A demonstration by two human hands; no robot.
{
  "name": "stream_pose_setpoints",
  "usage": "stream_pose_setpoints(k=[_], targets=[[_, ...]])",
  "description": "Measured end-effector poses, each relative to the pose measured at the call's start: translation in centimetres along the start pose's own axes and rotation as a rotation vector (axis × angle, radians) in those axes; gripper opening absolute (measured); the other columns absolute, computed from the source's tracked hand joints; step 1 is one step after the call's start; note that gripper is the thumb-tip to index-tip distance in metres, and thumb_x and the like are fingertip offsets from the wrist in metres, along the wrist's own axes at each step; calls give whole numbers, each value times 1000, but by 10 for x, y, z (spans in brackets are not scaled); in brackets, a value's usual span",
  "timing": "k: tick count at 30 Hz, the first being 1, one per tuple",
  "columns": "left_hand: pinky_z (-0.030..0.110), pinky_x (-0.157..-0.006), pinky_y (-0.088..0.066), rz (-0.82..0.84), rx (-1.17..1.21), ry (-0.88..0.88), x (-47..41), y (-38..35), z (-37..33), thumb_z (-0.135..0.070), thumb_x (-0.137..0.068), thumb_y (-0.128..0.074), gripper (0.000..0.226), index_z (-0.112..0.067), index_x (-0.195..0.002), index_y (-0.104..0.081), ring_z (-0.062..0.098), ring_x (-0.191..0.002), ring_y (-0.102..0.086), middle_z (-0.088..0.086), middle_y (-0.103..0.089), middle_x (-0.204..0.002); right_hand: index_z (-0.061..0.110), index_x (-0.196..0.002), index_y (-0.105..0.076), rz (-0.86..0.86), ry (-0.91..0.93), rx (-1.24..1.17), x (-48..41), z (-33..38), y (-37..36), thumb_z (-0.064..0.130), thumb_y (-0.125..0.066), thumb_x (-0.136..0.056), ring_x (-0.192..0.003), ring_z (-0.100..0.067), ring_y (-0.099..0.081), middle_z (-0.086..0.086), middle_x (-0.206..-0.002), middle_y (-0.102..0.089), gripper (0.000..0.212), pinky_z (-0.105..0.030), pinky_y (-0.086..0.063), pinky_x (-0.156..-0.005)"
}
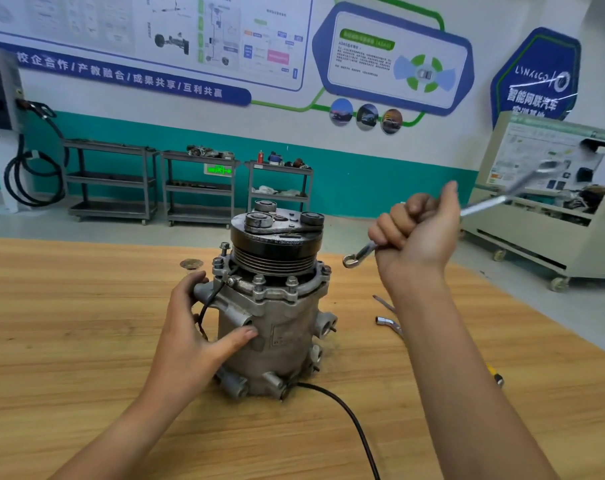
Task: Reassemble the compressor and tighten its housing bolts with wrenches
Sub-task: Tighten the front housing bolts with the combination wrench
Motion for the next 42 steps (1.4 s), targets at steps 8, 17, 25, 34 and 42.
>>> stream_pose_setpoints(k=[8,17,25,34,42], targets=[[41,-105,-36,-11,-6,-6,0,1,0,-51,-45,-74,94,-38,-126,-30,11,-125,-40,-11,-41,-131,16,-57,-31,-165,-505,-209,-35,-72,25,36,-28,-102,-22,-8,-17,6,-33,-20,49,-13,-12,-29],[34,-103,-35,-6,-15,-12,0,0,1,-48,-48,-82,94,-39,-125,-29,6,-122,-40,-20,-41,-125,11,-38,-37,-40,-765,-130,-37,-95,20,21,-32,-101,-20,-8,-20,5,-30,-22,64,-16,-16,-24],[36,-104,-36,-10,9,14,-2,2,2,-57,-37,-75,101,-42,-125,-28,8,-124,-40,-19,-41,-125,11,-39,-34,-62,-793,-273,-35,-103,28,20,-30,-101,-19,-9,-21,4,-29,-23,62,-15,-19,-24],[38,-106,-35,-12,24,15,-1,1,-1,-57,-38,-75,98,-46,-123,-27,11,-126,-40,-11,-41,-129,17,-45,-36,-176,-120,-139,9,-44,40,26,-29,-100,-32,-12,-19,4,-38,-20,56,-15,-30,-39],[45,-108,-34,-12,25,29,1,2,-3,-57,-38,-75,103,-39,-127,-28,15,-128,-40,-6,-42,-133,17,-47,-40,-11,87,32,54,-32,23,33,-31,-100,-32,-11,-22,5,-36,-23,56,-20,-32,-43]])
Point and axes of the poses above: each hand's wrist, its own x-axis away from the middle knuckle, its own y-axis out of the back of the hand, z = x × y, the point moved 7 cm from there along -x, towards the middle knuckle
